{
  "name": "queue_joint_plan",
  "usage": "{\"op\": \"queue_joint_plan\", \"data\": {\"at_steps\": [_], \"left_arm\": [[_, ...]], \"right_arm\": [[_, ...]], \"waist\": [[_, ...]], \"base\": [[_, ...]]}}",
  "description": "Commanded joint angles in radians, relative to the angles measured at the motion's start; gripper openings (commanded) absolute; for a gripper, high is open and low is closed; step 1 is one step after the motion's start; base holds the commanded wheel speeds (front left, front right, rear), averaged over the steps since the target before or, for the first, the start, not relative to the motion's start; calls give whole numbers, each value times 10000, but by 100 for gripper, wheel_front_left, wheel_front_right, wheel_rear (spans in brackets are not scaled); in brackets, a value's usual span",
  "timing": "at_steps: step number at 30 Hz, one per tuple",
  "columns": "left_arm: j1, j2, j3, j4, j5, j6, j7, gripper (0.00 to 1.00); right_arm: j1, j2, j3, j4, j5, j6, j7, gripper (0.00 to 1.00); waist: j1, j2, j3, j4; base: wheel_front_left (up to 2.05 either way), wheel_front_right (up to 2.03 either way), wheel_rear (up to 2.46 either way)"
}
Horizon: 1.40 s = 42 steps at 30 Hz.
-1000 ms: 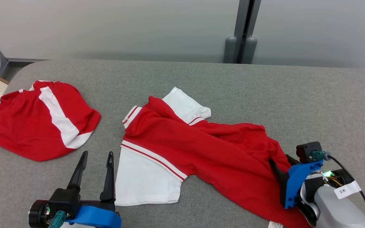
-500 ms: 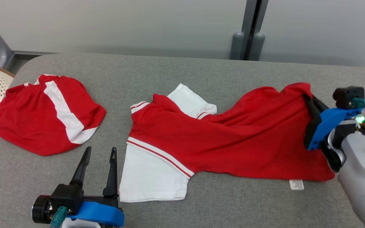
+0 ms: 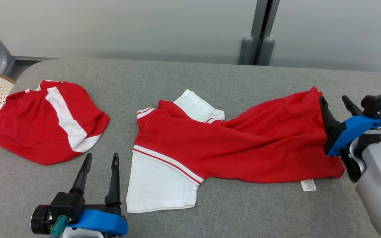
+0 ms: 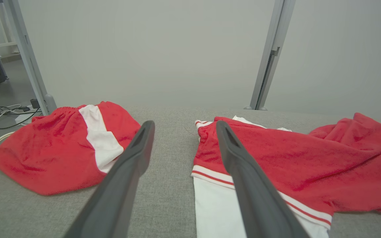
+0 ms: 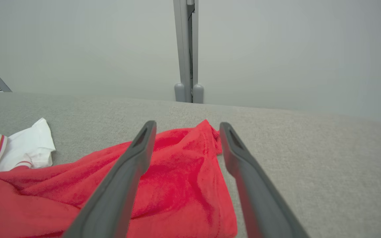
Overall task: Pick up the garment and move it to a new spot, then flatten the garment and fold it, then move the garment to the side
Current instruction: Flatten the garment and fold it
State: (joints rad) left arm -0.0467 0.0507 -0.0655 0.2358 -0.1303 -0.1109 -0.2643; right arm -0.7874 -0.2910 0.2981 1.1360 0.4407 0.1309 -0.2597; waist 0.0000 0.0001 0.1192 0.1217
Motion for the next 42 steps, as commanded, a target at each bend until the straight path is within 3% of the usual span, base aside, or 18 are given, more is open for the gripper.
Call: {"op": "queue_joint_plan", "data": {"at_steps": [1,5,12,21,31,42], "left_arm": [[1,-4,61,8,68,6,0,100],[117,-4,162,-48,115,-2,0,100],[391,-3,376,-120,270,-28,0,100],[758,-5,610,-222,434,-41,0,100],[994,-4,696,-298,552,-60,0,100],[981,-5,758,-240,704,-17,0,100]], "right_arm": [[120,-98,-121,-258,-105,-1,-63,100],[1110,-163,-1071,-1977,-570,-3,-55,100],[3488,630,-2379,-5216,-1700,-1,-58,100],[6154,1768,-3123,-7903,-2503,-1,-61,100],[7887,2327,-3394,-9255,-3168,-1,-62,100],[8159,2408,-3444,-9246,-3167,-1,-61,100]], "waist": [[0,-1,-84,-103],[0,-1,-317,-389],[0,-1,-720,-791],[0,-1,-1124,-1005],[0,-1,-1214,-1005],[0,-1,-1225,-885]], "base": [[0,0,0],[0,0,0],[0,0,0],[0,0,0],[0,0,0],[0,0,0]]}}
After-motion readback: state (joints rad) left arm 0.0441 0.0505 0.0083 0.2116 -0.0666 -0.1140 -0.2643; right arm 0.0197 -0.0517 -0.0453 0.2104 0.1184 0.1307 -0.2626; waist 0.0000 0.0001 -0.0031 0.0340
